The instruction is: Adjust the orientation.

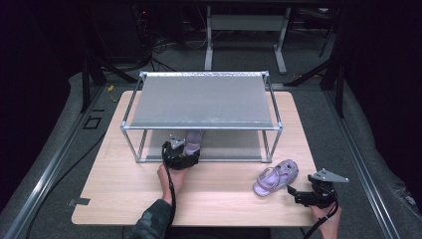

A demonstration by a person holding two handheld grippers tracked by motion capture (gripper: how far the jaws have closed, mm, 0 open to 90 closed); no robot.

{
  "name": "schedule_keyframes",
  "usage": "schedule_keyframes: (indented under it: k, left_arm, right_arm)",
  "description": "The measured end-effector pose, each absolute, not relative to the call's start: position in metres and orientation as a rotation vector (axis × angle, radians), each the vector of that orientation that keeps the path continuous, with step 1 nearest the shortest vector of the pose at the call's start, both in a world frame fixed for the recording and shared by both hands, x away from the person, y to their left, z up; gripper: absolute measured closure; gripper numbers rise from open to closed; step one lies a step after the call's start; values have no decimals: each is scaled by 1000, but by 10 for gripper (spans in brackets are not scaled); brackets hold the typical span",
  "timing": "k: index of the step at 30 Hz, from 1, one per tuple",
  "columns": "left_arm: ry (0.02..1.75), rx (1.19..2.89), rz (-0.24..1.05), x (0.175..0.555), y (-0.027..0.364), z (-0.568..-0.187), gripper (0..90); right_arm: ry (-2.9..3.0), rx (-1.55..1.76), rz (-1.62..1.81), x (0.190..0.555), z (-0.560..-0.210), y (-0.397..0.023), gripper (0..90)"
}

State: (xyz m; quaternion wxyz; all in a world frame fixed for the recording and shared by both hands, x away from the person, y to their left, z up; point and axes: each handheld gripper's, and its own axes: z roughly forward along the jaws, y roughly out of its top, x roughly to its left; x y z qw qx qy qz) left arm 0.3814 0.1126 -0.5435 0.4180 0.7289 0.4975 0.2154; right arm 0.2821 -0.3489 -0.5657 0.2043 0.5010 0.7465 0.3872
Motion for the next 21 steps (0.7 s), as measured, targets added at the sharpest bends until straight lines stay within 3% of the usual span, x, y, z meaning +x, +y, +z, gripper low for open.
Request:
schedule_keyframes:
  k: [9,21]
  left_arm:
    - [1193,1908,520,359,129,-535,149]
    - [1164,2024,508,313,175,-536,77]
  right_arm:
    - [2078,1415,1072,282,-565,-348,27]
    - [2111,1506,1054,285,-564,-348,9]
